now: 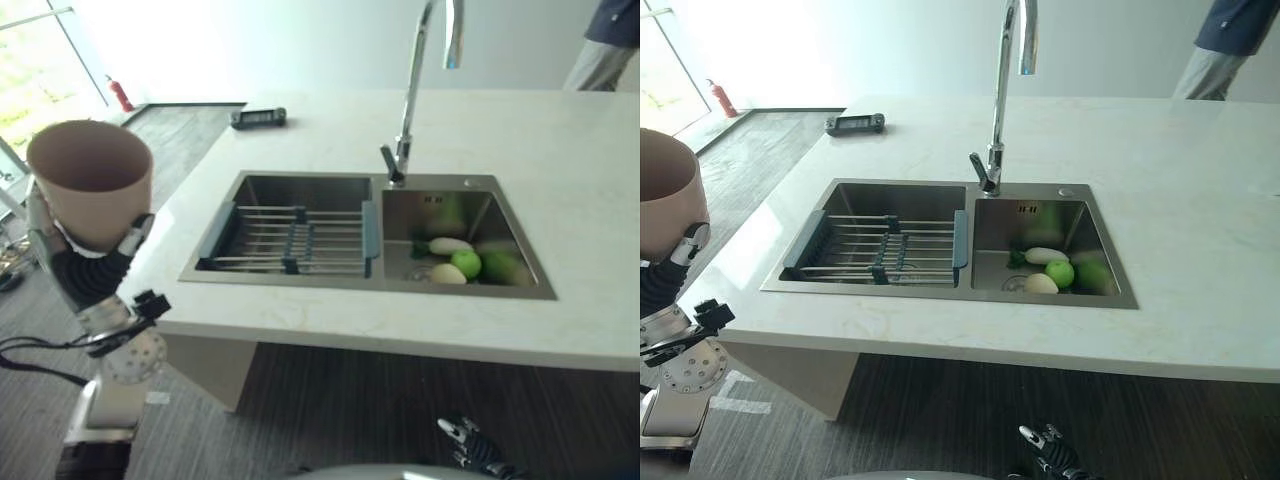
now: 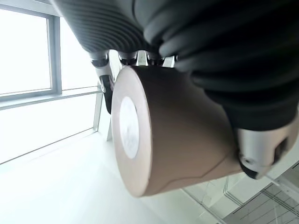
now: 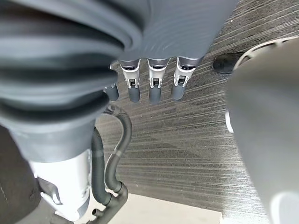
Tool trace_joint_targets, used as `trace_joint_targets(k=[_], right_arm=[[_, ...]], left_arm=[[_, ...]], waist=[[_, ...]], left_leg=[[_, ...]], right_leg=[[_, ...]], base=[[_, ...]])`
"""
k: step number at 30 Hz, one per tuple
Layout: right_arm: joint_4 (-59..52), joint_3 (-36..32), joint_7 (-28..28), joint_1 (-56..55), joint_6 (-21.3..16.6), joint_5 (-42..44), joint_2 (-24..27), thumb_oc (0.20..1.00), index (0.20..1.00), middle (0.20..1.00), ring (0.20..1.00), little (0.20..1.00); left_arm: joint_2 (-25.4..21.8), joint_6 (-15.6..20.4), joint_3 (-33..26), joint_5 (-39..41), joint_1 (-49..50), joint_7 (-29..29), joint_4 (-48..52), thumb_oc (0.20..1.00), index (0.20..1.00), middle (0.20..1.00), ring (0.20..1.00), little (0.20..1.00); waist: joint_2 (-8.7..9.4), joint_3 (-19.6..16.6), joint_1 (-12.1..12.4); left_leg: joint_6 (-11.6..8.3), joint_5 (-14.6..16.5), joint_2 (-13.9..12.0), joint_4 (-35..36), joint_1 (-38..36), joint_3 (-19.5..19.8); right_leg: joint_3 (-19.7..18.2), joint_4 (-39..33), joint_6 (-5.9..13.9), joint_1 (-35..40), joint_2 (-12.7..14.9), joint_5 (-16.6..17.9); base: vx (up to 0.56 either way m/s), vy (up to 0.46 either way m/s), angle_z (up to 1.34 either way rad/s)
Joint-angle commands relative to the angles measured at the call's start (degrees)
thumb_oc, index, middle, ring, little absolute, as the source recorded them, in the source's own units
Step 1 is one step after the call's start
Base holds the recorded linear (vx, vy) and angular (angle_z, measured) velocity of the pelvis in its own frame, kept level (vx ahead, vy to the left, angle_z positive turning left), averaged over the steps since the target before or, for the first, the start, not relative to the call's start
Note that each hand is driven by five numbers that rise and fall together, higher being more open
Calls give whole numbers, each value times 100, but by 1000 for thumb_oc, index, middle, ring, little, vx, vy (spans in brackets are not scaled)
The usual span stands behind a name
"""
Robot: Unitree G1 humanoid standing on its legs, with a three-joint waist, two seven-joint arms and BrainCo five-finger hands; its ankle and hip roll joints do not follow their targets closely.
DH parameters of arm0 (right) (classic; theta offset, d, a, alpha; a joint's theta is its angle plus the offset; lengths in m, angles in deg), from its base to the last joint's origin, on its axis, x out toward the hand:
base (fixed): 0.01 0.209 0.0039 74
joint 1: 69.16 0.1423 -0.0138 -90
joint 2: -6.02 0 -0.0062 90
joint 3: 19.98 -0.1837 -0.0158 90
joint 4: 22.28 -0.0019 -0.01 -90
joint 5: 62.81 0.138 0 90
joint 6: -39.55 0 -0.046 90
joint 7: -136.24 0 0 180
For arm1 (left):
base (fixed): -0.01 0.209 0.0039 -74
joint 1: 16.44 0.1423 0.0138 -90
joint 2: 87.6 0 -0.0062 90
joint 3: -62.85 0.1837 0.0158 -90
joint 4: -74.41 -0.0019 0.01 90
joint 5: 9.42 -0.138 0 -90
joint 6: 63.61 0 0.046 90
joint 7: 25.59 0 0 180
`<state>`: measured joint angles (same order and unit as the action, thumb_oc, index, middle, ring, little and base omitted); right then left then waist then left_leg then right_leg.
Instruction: Place the dishes in the dishwasher.
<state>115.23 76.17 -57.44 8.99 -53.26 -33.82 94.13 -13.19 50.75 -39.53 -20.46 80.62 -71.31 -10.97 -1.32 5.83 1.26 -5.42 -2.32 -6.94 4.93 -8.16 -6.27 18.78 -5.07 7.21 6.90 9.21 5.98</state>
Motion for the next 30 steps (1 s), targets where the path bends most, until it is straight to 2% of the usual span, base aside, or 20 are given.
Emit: trace_joint_targets(k=[1, 3, 5, 8, 9, 11, 12, 14, 15, 16, 18, 19, 20, 21, 23, 24, 25, 26, 28, 30], right_arm=[[36, 32, -287, 395, -108, -188, 111, 1000, 1000, 1000, 1000, 1000], [110, 45, -369, 443, -179, -251, 155, 1000, 1000, 1000, 1000, 1000], [246, 76, -435, 530, -260, -317, 215, 1000, 1000, 1000, 1000, 1000], [302, 42, -493, 598, -229, -377, 265, 1000, 1000, 1000, 1000, 1000], [203, -20, -455, 603, -61, -417, 347, 1000, 1000, 1000, 1000, 1000], [170, -56, -514, 583, 80, -317, 400, 1000, 1000, 1000, 1000, 1000], [173, -67, -496, 576, 99, -354, 418, 1000, 1000, 1000, 1000, 1000], [421, -177, -602, 688, 12, -283, 563, 1000, 1000, 1000, 1000, 1000], [512, -229, -619, 679, -36, -235, 577, 1000, 1000, 1000, 1000, 1000], [534, -239, -622, 677, -50, -226, 579, 1000, 1000, 1000, 1000, 1000], [685, -351, -575, 551, -241, -164, 547, 1000, 1000, 1000, 1000, 1000], [791, -375, -423, 481, -367, -188, 494, 1000, 1000, 1000, 1000, 1000], [826, -374, -287, 504, -363, -224, 411, 1000, 1000, 1000, 1000, 1000], [670, -298, 31, 690, -154, -280, 103, 1000, 1000, 1000, 1000, 1000], [570, -288, 109, 701, -106, -205, 35, 1000, 1000, 1000, 1000, 1000], [252, -272, 261, 690, 39, -166, -43, 1000, 1000, 1000, 1000, 1000], [-3, -285, 297, 601, 124, -28, -92, 1000, 1000, 1000, 1000, 1000], [-126, -257, 21, 485, 105, 52, -71, 1000, 1000, 1000, 1000, 1000], [-110, -216, -263, 453, 93, 12, -20, 1000, 1000, 1000, 1000, 1000], [89, -164, -541, 408, 189, 99, 68, 1000, 1000, 1000, 1000, 1000]], left_arm=[[-174, 72, -428, 628, -429, 263, 48, 200, 200, 200, 200, 200], [-142, 45, -521, 654, -329, 328, 78, 200, 200, 200, 200, 200], [-164, -9, -640, 609, -225, 344, 84, 200, 200, 200, 200, 200], [-165, 24, -677, 675, -232, 402, 59, 200, 200, 200, 200, 200], [-128, 248, -640, 858, -334, 718, -57, 200, 200, 200, 200, 200], [-120, 408, -561, 957, -465, 926, -178, 200, 200, 200, 200, 200], [-114, 448, -535, 949, -493, 946, -210, 200, 200, 200, 200, 200], [-118, 611, -268, 922, -761, 833, -306, 200, 200, 200, 200, 200], [-106, 677, -256, 1017, -817, 918, -310, 200, 200, 200, 200, 200], [-103, 685, -254, 1033, -828, 945, -311, 200, 200, 200, 200, 200], [-31, 808, -184, 1091, -1025, 1344, -300, 200, 200, 200, 200, 200], [-60, 819, -48, 1247, -1181, 1620, -326, 200, 200, 200, 200, 200], [-88, 795, 55, 1546, -1237, 1826, -315, 200, 200, 200, 200, 200], [-169, 662, 362, 1487, -1323, 2006, -98, 200, 200, 200, 200, 200], [-146, 664, 407, 1496, -1315, 2034, -65, 200, 200, 200, 200, 200], [-53, 647, 492, 1402, -1306, 2166, 44, 200, 200, 200, 200, 200], [1, 746, 701, 1270, -1370, 2356, 56, 200, 200, 200, 200, 200], [-24, 728, 945, 1203, -1514, 2358, -47, 200, 200, 200, 200, 200], [-39, 693, 1061, 1003, -1588, 2182, -120, 200, 200, 200, 200, 200], [-107, 560, 1136, 1097, -1746, 2284, -197, 200, 200, 200, 200, 200]], waist=[[-8, 321, 44], [-31, 336, 134], [-121, 309, 202], [-191, 328, 185], [-228, 461, 48], [-232, 519, -46], [-218, 504, -70], [-12, 562, -44], [18, 534, -48], [19, 526, -52], [-10, 415, -216], [-78, 379, -351], [-108, 383, -322], [-116, 449, -22], [-101, 462, 45], [-115, 488, 114], [-100, 543, -26], [-61, 592, -219], [-15, 579, -273], [83, 538, -353]], left_leg=[[-75, 635, 14, -836, 133, 41], [-133, 557, -41, -807, 187, 118], [-274, 241, -213, -428, 189, 107], [-471, -176, -443, -121, 299, -201], [-644, -602, -784, -133, 556, -986], [-656, -723, -916, -395, 620, -1383], [-720, -648, -925, -449, 584, -1349], [-511, -98, -804, -1790, 654, -1180], [-487, 8, -788, -1983, 597, -1211], [-484, 34, -791, -2013, 590, -1218], [-459, 244, -791, -1731, 199, -1691], [-369, 380, -634, -1169, -130, -2029], [-254, 623, -362, -880, -215, -1879], [108, 855, 307, -367, -267, -1416], [204, 904, 411, -344, -248, -1355], [361, 897, 522, -263, -183, -1249], [510, 868, 616, -168, -130, -924], [574, 652, 596, -175, 21, -542], [549, 567, 602, -128, 64, -289], [514, 545, 669, -74, 75, 150]], right_leg=[[-231, 604, -14, 298, -27, -1149], [-152, 590, -48, 297, -73, -1161], [-43, 515, -75, 288, -177, -1185], [157, 400, -59, 335, -215, -1166], [577, 326, -25, 435, -153, -1099], [869, 388, -58, 430, -114, -1085], [842, 397, -49, 469, -113, -1172], [978, 609, -211, 258, 20, -1129], [1050, 602, -245, 209, 33, -1105], [1071, 601, -250, 200, 32, -1103], [1419, 632, -227, 14, 142, -952], [1598, 772, -67, -98, 318, -798], [1560, 858, 101, -178, 456, -671], [1637, 1079, 564, -295, 1027, -248], [1678, 1199, 587, -307, 1154, -227], [1618, 1558, 535, -324, 1267, -375], [856, 2046, 519, -490, 1081, -578], [44, 1989, 336, -529, 461, -969], [-308, 1670, 267, -426, 151, -1115], [-942, 1218, 248, -346, -141, -1041]], base=[[-97, -202, 21], [-113, -202, 23], [-91, -144, 21], [-133, -73, 46], [-258, -43, 75], [-240, -12, 152], [-299, 76, 191], [-486, 189, 115], [-348, 154, 68], [-237, 205, 93], [-267, 457, 135], [-208, 727, 224], [-153, 1229, 264], [-88, 953, 246], [-59, 546, 145], [-58, 426, 126], [-59, 342, 155], [-4, 110, 170], [50, -85, 221], [142, -201, 161]])
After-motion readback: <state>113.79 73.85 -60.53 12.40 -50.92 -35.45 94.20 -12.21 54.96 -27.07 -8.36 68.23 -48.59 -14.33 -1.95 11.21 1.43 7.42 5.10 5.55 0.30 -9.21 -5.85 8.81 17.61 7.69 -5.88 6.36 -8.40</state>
